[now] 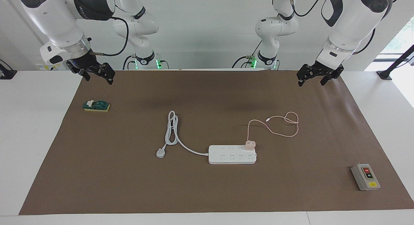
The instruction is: Unplug charger and place it aside
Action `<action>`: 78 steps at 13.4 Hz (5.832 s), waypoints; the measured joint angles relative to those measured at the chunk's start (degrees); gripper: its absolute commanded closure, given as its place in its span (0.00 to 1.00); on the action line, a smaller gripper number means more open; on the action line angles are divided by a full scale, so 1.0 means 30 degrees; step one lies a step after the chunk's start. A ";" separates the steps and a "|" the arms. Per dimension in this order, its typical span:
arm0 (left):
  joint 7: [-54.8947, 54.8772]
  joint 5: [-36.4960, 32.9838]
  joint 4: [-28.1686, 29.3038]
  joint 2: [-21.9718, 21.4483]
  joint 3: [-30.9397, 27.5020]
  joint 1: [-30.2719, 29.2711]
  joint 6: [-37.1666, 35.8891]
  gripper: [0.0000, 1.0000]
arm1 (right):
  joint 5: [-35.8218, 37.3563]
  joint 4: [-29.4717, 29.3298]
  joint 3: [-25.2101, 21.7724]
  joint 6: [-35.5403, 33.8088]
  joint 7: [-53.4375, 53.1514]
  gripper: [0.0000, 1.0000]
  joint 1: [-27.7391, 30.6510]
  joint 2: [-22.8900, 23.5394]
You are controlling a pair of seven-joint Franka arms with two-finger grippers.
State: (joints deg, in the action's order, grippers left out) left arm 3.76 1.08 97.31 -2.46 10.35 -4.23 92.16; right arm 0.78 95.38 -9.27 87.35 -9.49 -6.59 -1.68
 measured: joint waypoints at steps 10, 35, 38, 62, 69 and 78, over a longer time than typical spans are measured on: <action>0.0912 0.0000 -0.0003 -0.0010 0.0139 0.0061 -0.0069 0.00 | -0.0007 0.0009 0.0110 0.0934 0.0004 0.00 -0.0595 0.0000; 2.9429 -0.2187 -0.6253 0.9989 0.0468 0.4729 0.4872 0.00 | -0.9931 0.2140 0.0167 0.8594 -2.8249 0.00 -0.4109 0.3981; 3.0654 -0.2737 -0.6477 1.1123 0.0445 0.4997 0.5988 0.00 | -1.1776 0.2971 0.0171 1.1266 -2.8449 0.00 -0.5158 0.4395; 3.4145 -0.3181 -0.5573 1.2959 0.0439 0.6335 0.7560 0.63 | -1.6137 -0.1338 0.0140 1.4830 -2.3555 0.00 -0.6929 1.1328; 3.5113 -0.3174 -0.5571 1.2841 0.0387 0.6314 0.7549 1.00 | -1.6913 -0.1335 0.0164 1.4509 -2.3650 0.00 -0.7484 1.1362; 3.5838 -0.3174 -0.5570 1.2839 0.0387 0.6314 0.7547 1.00 | -1.6519 -0.3639 0.0167 1.4427 -2.3603 0.00 -0.8238 1.3809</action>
State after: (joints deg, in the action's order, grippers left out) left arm 111.27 -8.44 80.60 36.06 11.51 14.71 114.80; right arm -48.78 84.47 -8.77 130.63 -80.30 -31.31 39.75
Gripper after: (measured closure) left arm 0.687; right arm 0.000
